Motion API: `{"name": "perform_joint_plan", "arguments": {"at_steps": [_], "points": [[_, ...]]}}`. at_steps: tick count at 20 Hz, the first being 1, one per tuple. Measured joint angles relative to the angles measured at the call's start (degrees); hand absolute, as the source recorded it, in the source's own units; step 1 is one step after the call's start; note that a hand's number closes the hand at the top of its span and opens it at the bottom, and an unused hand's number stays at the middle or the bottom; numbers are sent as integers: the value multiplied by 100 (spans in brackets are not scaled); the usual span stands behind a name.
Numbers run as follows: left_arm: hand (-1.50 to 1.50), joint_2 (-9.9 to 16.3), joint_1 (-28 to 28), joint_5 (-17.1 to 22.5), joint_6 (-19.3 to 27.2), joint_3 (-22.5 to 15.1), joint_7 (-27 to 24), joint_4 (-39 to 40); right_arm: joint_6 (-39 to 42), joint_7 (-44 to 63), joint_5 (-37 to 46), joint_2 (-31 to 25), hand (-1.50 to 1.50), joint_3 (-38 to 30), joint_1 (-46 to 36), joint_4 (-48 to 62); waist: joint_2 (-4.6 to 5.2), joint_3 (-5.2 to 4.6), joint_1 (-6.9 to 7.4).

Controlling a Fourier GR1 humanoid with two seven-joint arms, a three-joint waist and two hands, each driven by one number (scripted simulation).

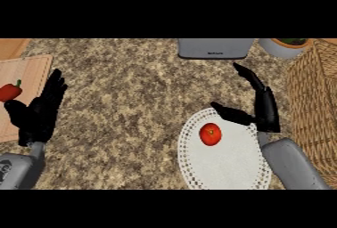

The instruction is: Pick the tomato from the placemat and place it in the basket

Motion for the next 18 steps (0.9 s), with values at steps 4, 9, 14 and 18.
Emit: {"name": "perform_joint_plan", "arguments": {"at_steps": [4, 9, 14, 18], "points": [[0, -73, 80, -44, 43, 0, -26, 61, 95, 1447, 692, -585, -150, 257, -201, -296, -43, -14, -101], [0, -37, 79, -36, 61, 61, 72, 63, 1615, 2863, 810, -1512, -150, 752, -376, -628, -74, -26, -150], [0, -59, 186, -29, 25, 121, -4, 45, 3132, 4199, 226, -2106, -150, 931, -512, -1552, -67, -14, -158], [0, -106, 52, -110, 10, 158, 168, -1, 3813, 5069, -234, -2242, -150, 740, -542, -2239, -31, 0, -113]]}}
